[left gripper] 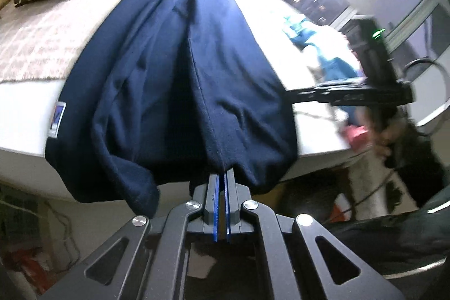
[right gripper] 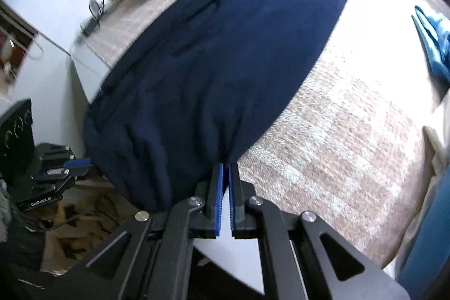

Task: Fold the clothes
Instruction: 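Lift the navy garment end with both tools and straighten it along the bed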

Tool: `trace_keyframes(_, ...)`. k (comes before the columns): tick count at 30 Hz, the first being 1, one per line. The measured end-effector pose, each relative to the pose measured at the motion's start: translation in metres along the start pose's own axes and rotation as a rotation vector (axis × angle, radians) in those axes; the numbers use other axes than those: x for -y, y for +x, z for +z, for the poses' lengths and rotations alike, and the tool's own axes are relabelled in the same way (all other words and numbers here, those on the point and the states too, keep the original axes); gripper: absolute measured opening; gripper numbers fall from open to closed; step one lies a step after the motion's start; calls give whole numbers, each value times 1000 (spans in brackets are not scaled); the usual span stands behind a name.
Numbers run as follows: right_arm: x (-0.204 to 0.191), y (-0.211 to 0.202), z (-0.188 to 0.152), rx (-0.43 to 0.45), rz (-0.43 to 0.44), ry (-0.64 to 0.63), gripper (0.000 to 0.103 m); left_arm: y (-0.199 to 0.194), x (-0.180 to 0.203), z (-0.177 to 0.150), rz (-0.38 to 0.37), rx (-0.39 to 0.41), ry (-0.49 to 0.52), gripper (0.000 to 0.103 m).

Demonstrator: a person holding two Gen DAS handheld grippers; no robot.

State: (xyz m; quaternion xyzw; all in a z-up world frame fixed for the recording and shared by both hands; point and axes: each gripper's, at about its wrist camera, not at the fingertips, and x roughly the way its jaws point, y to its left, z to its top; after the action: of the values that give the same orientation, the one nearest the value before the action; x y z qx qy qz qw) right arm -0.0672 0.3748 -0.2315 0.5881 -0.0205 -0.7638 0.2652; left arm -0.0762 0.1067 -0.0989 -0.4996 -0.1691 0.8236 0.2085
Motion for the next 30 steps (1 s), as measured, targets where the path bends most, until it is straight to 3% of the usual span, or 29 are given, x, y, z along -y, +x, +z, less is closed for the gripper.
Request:
trace_keyframes(3,12,-17,2,17,49,46,3,-16,7,7,-83,29,-17,2)
trace_keyframes(9,25,-44,-1,53,48,81,2,-8,21,14,-230,23,-41,2)
trace_keyframes(14,17,-25,-17,-5,65,97,7,19,6,3,-140,-57,-70,2)
trace_keyframes(17,-2,-13,-32,-30,79,87,24,14,-2,2,-73,-65,-51,2)
trace_keyframes(20,-23,-1,-50,-80,109,64,24,13,-8,3,-24,-89,-25,2)
trace_keyframes(24,-30,7,-85,-133,151,121,28,16,-4,5,-27,-126,26,2)
trace_keyframes(26,-26,14,-100,-126,134,176,35,17,-2,6,-39,-135,48,2)
trace_keyframes(30,-21,30,-105,-67,113,260,35,20,1,8,-50,-173,104,2)
